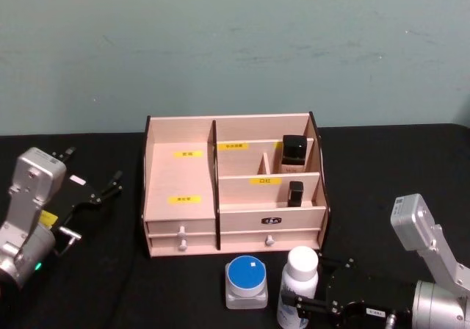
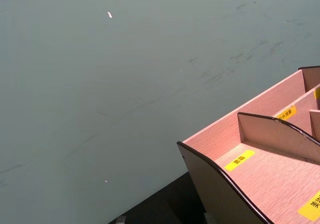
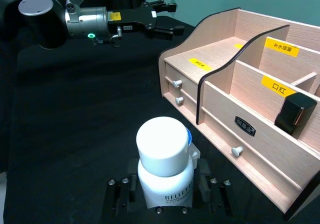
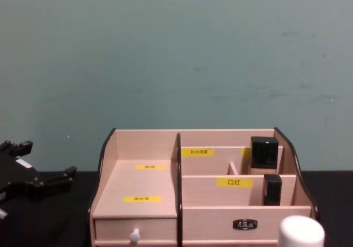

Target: Pick up the facial cleanser and watermelon frost from the table and place them into the tiered storage box.

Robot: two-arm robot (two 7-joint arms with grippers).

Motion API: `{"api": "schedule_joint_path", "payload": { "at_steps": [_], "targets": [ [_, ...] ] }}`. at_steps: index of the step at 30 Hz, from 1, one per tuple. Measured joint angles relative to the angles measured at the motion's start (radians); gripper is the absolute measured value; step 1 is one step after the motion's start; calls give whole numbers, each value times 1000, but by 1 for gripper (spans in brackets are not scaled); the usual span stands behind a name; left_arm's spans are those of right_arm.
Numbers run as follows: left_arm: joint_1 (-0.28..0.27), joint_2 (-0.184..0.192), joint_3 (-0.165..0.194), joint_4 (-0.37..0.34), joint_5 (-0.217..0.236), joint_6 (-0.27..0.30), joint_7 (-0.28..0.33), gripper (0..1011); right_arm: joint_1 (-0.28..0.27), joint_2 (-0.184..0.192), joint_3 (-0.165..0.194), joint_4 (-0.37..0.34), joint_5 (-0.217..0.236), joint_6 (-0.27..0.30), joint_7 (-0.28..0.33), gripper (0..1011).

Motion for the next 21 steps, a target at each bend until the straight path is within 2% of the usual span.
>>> {"api": "schedule_joint_path", "payload": {
  "at_steps": [3, 6, 17, 21],
  "targets": [
    [0, 0, 0, 0, 0, 0, 0, 1010, 0, 0, 0, 0, 1, -1, 1, 653],
    [0, 0, 0, 0, 0, 0, 0, 1010, -1, 1, 1, -1, 2, -1, 1, 609],
    [0, 0, 0, 0, 0, 0, 0, 1010, -1, 1, 1, 0, -5, -8, 2, 609],
    [0, 0, 0, 0, 0, 0, 0, 1009, 6, 3, 11, -30, -12, -16, 1, 609]
  ]
}}
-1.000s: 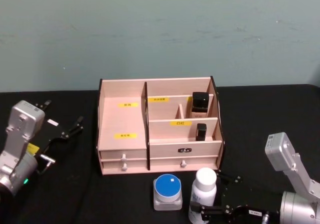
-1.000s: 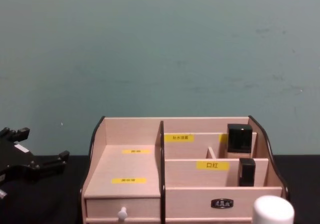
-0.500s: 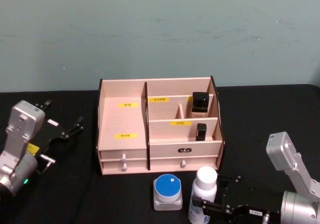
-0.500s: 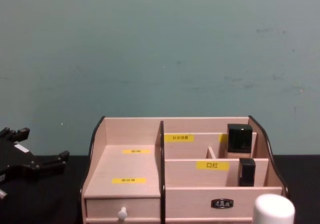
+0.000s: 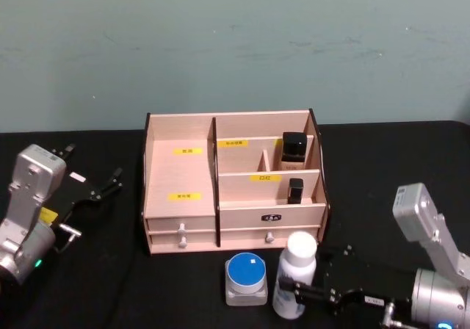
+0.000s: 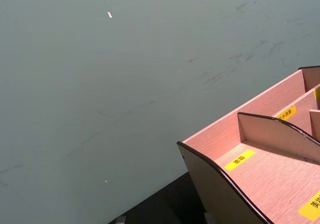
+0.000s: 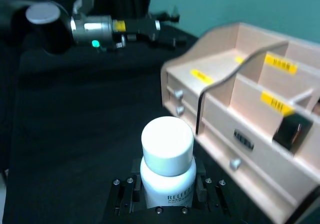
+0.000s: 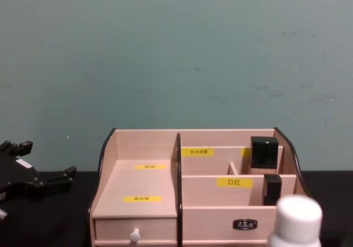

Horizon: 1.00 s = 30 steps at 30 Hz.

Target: Pick up the facial cleanser and watermelon frost from the table and place them into the tiered storage box.

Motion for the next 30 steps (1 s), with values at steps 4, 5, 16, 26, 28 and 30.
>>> {"api": "schedule_joint_path", "payload": {
  "at_steps": [4, 5, 16, 26, 28, 30],
  "targets": [
    [0, 0, 0, 0, 0, 0, 0, 1010, 14, -1, 14, -37, -5, -6, -8, 609],
    [0, 0, 0, 0, 0, 0, 0, 1010, 18, -2, 18, -44, -5, -7, -10, 609],
    [0, 0, 0, 0, 0, 0, 0, 1010, 170, -84, 47, -28, -25, 1, -64, 607],
    [0, 0, 0, 0, 0, 0, 0, 1010, 307, -186, 48, 119, -64, -12, -103, 607],
    [0, 0, 0, 0, 0, 0, 0, 1010, 324, -198, 44, 136, -70, -14, -101, 607],
    [0, 0, 0, 0, 0, 0, 0, 1010, 352, -217, 35, 165, -77, -19, -93, 607]
  ]
}}
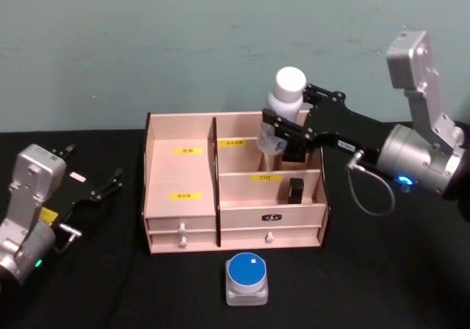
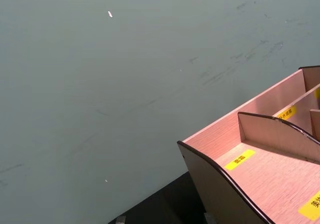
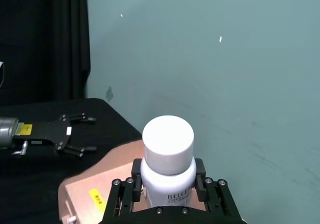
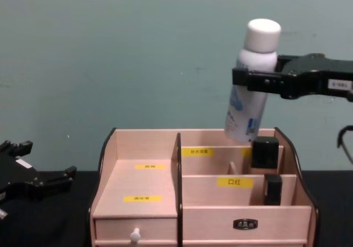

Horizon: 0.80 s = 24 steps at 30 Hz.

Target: Pick up the facial cleanser and watermelon frost from the table and place them into the tiered storage box.

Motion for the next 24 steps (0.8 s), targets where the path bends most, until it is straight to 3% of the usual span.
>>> {"api": "schedule_joint_path", "payload": {
  "at_steps": [14, 24],
  "targets": [
    [0, 0, 0, 0, 0, 0, 0, 1010, 123, -110, -76, 199, -26, -6, 56, 609],
    [0, 0, 0, 0, 0, 0, 0, 1010, 154, -140, -94, 274, -44, -4, 63, 607]
  ]
}}
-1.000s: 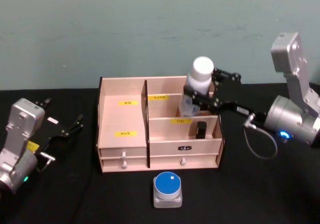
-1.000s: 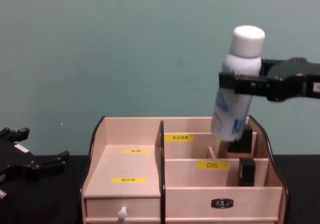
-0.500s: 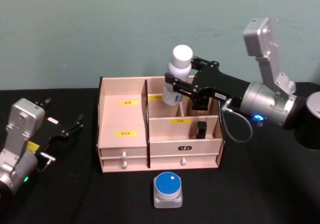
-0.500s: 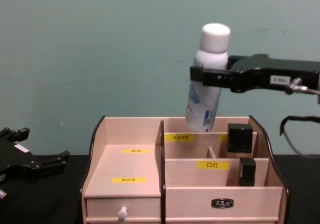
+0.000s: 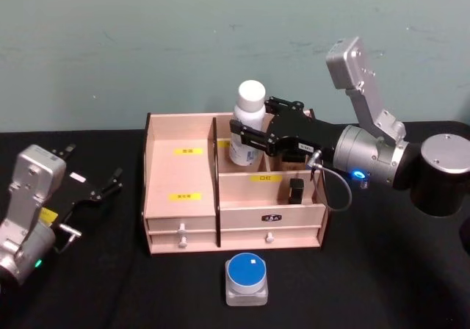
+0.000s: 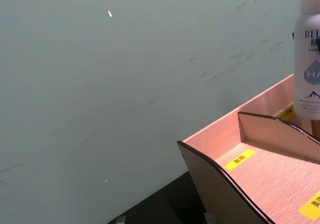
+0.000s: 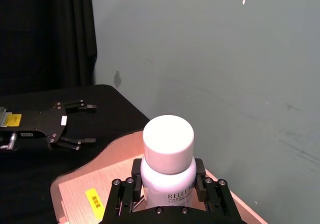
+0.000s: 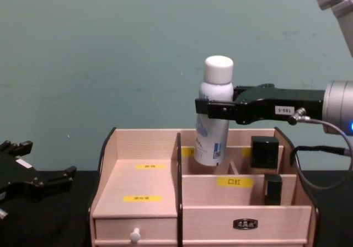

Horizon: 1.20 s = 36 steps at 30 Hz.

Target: Pick up the facial cleanser and watermelon frost from the table and place them into the tiered storage box.

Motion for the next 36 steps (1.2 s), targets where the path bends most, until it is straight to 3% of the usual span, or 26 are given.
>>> {"api": "schedule_joint_path", "payload": {
  "at_steps": [25, 36],
  "targets": [
    [0, 0, 0, 0, 0, 0, 0, 1010, 10, -33, -10, 105, -22, -24, 22, 609],
    [0, 0, 0, 0, 0, 0, 0, 1010, 11, -37, -12, 118, -29, -17, 20, 607]
  ]
}}
